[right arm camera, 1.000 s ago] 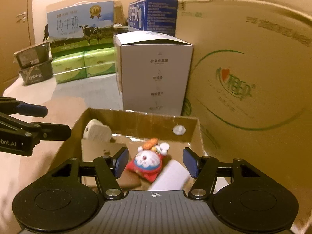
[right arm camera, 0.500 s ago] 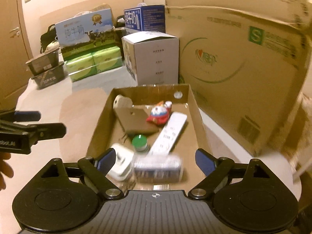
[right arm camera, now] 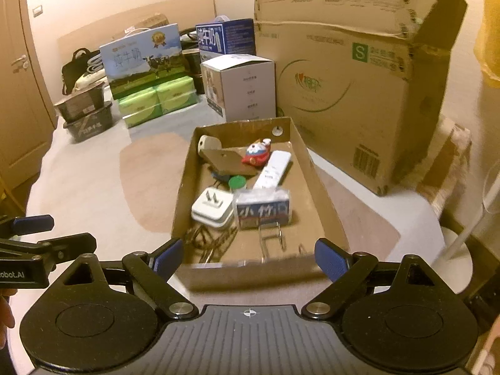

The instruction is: Organize rigid objects

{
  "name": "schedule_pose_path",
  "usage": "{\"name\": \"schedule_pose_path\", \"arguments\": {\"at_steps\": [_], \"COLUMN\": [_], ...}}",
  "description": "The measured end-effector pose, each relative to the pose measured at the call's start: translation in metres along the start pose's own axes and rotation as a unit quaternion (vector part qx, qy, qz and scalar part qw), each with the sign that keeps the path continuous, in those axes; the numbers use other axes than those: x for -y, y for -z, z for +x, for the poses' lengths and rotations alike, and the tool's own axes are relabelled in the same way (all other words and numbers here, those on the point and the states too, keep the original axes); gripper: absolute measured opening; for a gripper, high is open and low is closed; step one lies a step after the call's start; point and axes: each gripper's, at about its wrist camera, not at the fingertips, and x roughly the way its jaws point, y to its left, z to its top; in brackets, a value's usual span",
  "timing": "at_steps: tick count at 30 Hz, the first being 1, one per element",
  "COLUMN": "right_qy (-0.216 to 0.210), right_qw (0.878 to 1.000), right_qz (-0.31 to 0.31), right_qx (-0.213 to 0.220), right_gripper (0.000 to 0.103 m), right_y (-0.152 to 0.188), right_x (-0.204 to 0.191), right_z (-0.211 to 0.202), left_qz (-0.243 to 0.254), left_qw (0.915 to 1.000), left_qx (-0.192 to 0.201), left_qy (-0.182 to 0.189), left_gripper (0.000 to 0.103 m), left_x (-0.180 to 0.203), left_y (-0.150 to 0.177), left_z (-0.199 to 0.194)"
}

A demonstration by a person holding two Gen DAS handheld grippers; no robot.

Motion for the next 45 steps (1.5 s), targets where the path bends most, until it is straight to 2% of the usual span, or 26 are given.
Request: {"name": "schedule_pose_path", "arguments": {"at_steps": [6, 15, 30, 45], "right_qy": [-0.002, 0.001, -0.01, -0.015], "right_qw": [1.0, 1.0, 0.999, 0.999], "right_qz": [0.022, 0.023, 0.032, 0.038], "right_qx": [0.002, 0.002, -0.004, -0.006], "right_gripper": [0.09, 0.09, 0.09, 0.09], "right_y": [0.025, 0.056, 0.082, 0.103], "right_x": [-0.01, -0.027, -0.053, -0.075], "right_z": [-0.029, -0.062, -0.089, -0.102], "left_qz": [-0.003, -0.008, -0.006, -0.006], "left_qw": [1.0, 0.9999, 0.9997, 0.9993], "left_qx": [-0.006, -0.008, -0.018, -0.016], "left_qy": [0.001, -0.008, -0.012, -0.034], "left_gripper": [0.102, 0.102, 0.103, 0.103], "left_x": [0.004, 0.008, 0.007, -0.004], "left_y": [0.024, 0.047, 0.078, 0.096], "left_z": [-0.027, -0.059, -0.092, -0.107]}}
